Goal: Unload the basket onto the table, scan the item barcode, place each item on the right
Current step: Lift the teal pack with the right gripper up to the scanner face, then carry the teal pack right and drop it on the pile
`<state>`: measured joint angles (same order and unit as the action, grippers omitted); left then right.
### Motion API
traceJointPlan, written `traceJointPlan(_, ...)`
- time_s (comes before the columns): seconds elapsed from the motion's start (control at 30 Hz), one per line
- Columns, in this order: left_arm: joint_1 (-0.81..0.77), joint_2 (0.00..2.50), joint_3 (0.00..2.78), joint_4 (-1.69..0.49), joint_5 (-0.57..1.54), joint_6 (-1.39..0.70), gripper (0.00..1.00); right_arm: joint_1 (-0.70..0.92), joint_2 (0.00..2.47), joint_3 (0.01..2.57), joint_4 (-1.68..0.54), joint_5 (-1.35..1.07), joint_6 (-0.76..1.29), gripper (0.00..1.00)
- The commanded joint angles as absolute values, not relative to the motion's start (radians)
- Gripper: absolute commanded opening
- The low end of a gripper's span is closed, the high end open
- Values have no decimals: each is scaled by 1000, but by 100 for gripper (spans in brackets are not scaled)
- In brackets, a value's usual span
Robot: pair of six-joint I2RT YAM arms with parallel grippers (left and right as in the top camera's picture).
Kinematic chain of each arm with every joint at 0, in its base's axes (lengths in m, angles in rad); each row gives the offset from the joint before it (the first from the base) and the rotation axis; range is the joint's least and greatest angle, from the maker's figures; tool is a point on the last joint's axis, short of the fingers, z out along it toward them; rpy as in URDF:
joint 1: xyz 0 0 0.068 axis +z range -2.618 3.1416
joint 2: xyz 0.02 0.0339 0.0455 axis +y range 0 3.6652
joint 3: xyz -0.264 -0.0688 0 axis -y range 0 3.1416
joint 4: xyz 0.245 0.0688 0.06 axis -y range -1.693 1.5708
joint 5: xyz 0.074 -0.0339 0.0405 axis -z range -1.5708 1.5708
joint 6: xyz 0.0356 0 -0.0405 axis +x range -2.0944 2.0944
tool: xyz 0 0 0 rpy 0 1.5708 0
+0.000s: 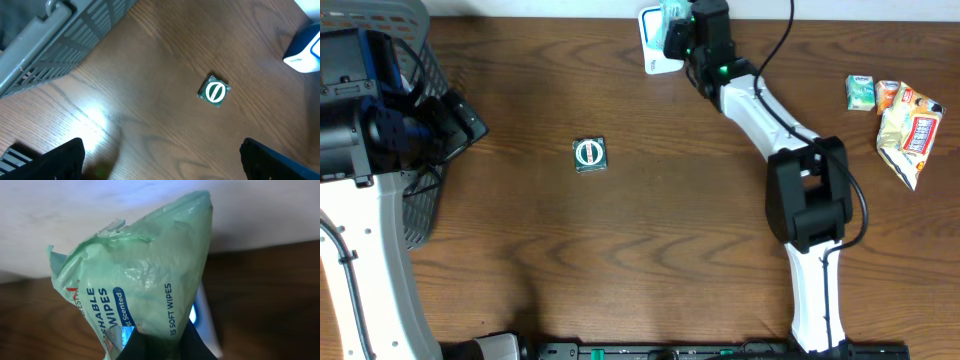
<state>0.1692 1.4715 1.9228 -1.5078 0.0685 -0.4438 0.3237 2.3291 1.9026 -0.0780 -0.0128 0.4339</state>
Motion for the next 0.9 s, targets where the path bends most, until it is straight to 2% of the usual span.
traceJointPlan(0.0,174,1470,1928,-1510,62,-435,98,234,2183,1927,-224,11,326,1)
traceJointPlan(0.1,174,1470,1928,-1510,62,-435,98,179,2129,1927,-450,109,282,1)
traceJointPlan(0.2,174,1470,1928,-1510,62,-434,98,92,2102,1927,-739,381,275,1)
traceJointPlan(0.3,174,1470,1928,-1510,62,-435,98,-8,2110,1926,-895,507,271,1)
traceJointPlan(0.43,174,1470,1928,-1510,62,-435,98,-112,2114,1921,-953,505,257,3)
traceJointPlan(0.47,174,1470,1928,-1510,62,-435,98,-127,2114,1920,-958,505,257,11)
traceJointPlan(0.5,174,1470,1928,-1510,62,-435,98,-162,2114,1917,-965,498,258,37)
traceJointPlan(0.53,174,1470,1928,-1510,62,-435,98,-173,2114,1916,-966,487,257,52)
traceJointPlan(0.57,174,1470,1928,-1510,62,-435,98,-187,2114,1916,-968,457,257,76)
traceJointPlan(0.6,174,1470,1928,-1510,62,-435,98,-204,2114,1916,-974,394,257,87)
traceJointPlan(0.67,174,1470,1928,-1510,62,-435,98,-219,2114,1916,-982,289,257,96)
traceJointPlan(0.8,174,1470,1928,-1510,62,-435,98,-208,2114,1916,-979,95,257,99)
traceJointPlan(0.87,174,1470,1928,-1510,62,-435,98,-192,2114,1916,-964,-84,234,99)
